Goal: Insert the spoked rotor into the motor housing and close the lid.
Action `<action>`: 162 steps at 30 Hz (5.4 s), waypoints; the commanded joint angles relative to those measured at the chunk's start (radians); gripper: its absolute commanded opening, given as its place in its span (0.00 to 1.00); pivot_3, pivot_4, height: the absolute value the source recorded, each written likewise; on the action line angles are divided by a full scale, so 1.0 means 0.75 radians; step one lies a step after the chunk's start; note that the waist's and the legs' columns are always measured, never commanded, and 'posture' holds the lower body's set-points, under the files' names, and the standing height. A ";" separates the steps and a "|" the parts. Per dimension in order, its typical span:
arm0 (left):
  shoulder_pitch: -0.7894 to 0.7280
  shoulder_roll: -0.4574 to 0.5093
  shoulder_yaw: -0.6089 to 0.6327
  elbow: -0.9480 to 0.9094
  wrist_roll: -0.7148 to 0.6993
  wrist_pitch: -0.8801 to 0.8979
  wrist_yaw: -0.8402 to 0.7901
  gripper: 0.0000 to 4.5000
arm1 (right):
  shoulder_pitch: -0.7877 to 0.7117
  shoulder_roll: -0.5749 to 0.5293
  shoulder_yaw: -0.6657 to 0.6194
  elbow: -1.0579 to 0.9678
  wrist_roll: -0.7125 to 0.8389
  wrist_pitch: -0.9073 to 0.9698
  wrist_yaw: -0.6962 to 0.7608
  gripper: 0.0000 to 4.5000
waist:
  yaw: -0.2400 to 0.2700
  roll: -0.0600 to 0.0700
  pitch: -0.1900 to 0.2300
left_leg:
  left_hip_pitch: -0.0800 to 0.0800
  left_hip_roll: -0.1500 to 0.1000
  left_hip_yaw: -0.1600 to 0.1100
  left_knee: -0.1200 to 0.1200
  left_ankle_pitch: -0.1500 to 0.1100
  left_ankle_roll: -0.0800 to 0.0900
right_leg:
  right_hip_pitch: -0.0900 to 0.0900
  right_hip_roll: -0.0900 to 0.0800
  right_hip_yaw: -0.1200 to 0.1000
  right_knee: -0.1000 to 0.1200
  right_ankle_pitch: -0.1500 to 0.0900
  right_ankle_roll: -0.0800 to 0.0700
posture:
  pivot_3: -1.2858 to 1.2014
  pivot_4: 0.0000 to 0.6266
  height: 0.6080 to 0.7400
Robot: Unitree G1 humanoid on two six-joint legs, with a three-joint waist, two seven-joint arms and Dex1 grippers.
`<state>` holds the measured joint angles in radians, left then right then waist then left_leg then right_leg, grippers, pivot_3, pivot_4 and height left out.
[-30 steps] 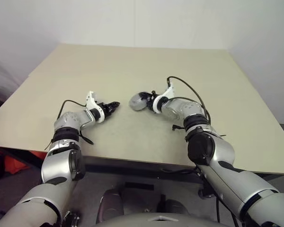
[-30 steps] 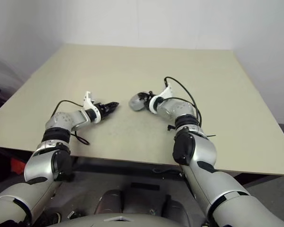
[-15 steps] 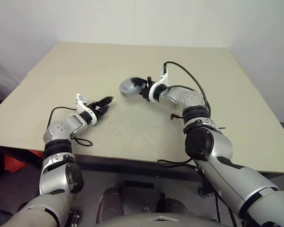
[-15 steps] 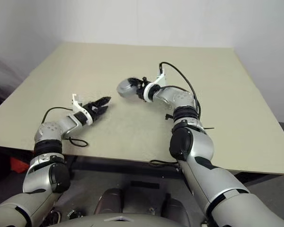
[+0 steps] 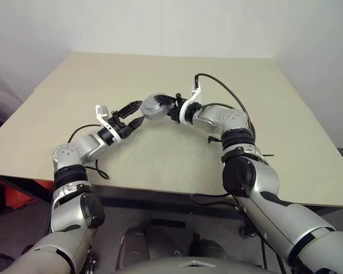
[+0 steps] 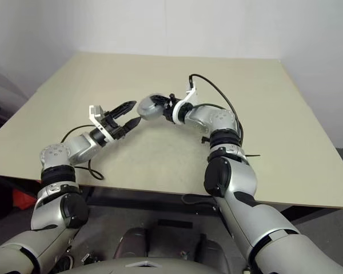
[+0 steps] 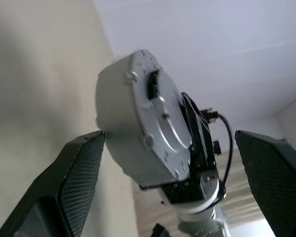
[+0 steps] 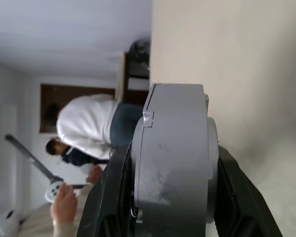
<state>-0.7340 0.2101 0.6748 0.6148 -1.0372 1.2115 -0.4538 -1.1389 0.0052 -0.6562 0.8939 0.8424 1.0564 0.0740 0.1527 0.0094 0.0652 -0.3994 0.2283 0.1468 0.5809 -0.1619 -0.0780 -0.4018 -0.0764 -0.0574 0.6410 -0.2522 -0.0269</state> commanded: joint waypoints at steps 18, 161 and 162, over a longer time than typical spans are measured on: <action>-0.160 -0.048 -0.021 0.242 0.002 -0.158 -0.148 0.99 | -0.039 0.010 -0.051 -0.154 0.149 0.069 -0.063 0.44 | 0.001 0.000 0.000 | 0.000 -0.001 0.000 -0.001 0.000 0.000 | 0.000 0.000 0.000 0.000 0.001 0.001 | 0.52 0.00 1.00; 0.215 0.233 -1.020 -0.423 1.033 -1.097 -0.097 0.99 | 0.552 -0.694 0.780 -0.358 -0.835 -1.042 0.860 1.00 | -0.010 0.000 -0.017 | 0.022 -0.029 0.010 0.000 0.012 0.030 | 0.040 -0.016 0.037 -0.003 -0.002 0.033 | 0.52 0.00 1.00; 0.215 0.224 -1.017 -0.419 1.037 -1.109 -0.104 0.99 | 0.555 -0.701 0.776 -0.350 -0.845 -1.077 0.855 1.00 | -0.018 0.000 -0.017 | 0.022 -0.029 0.011 0.000 0.012 0.030 | 0.039 -0.016 0.037 -0.003 -0.003 0.032 | 0.52 0.00 1.00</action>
<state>-0.5486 0.3774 -0.0920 0.3112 -0.2787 0.4212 -0.5204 -0.7098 -0.5161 -0.0620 0.6482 0.2138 0.3076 0.7127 0.1390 0.0093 0.0527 -0.3832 0.2065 0.1551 0.5813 -0.1527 -0.0552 -0.3729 -0.0881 -0.0293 0.6385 -0.2556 -0.0053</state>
